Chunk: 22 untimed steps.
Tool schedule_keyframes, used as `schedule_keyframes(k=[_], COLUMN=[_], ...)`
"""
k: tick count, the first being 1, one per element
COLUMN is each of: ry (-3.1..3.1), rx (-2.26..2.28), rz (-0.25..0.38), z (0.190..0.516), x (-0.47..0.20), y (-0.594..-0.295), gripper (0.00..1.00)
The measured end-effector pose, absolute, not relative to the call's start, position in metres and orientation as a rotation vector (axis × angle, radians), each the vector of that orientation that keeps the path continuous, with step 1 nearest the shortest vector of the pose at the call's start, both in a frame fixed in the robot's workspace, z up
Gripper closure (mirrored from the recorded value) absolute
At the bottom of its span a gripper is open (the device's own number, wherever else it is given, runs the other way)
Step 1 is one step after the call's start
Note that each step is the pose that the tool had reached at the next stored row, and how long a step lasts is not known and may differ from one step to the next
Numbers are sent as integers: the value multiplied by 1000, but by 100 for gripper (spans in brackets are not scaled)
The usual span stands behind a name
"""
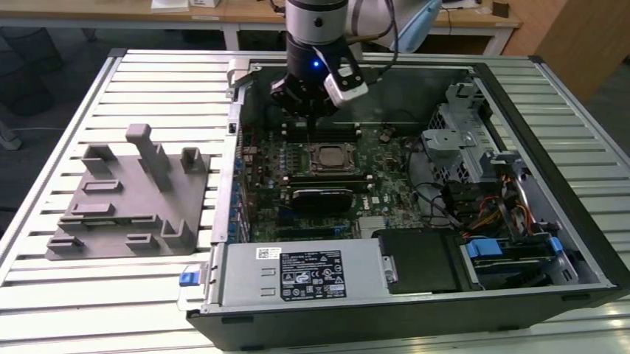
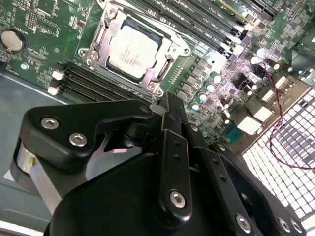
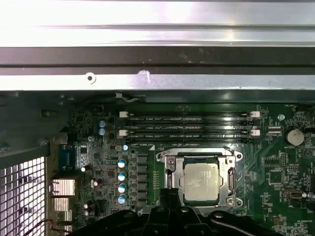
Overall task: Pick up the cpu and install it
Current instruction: 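Install the first cpu locking lever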
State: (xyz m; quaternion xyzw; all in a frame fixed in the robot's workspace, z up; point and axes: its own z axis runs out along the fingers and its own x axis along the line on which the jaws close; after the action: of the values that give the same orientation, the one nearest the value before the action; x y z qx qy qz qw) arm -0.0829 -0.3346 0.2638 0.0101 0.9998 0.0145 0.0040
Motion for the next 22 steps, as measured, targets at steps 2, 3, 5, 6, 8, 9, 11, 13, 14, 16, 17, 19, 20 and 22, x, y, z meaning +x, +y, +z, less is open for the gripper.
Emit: schedule_keyframes(k=[2,3,5,6,8,9,11,13,14,16,17,19,20,22], ry=[3133,3133,3133,3133,3133,3133,3133,3133,3133,3133,3133,3133,3133,3133], rx=[31,31,31,30,30,30,29,28,28,28,27,27,26,25], rz=[46,46,46,46,46,46,46,46,46,46,46,45,46,46], z=[264,264,264,264,264,264,264,264,264,264,264,264,264,263], x=[-83,-84,-84,-85,-86,-86,-87,-88,-88,-89,-90,-93,-95,-97], y=[-335,-335,-335,-335,-335,-335,-335,-335,-335,-335,-335,-335,-335,-334], gripper=[89,89,89,89,89,89,89,89,89,89,89,89,89,89])
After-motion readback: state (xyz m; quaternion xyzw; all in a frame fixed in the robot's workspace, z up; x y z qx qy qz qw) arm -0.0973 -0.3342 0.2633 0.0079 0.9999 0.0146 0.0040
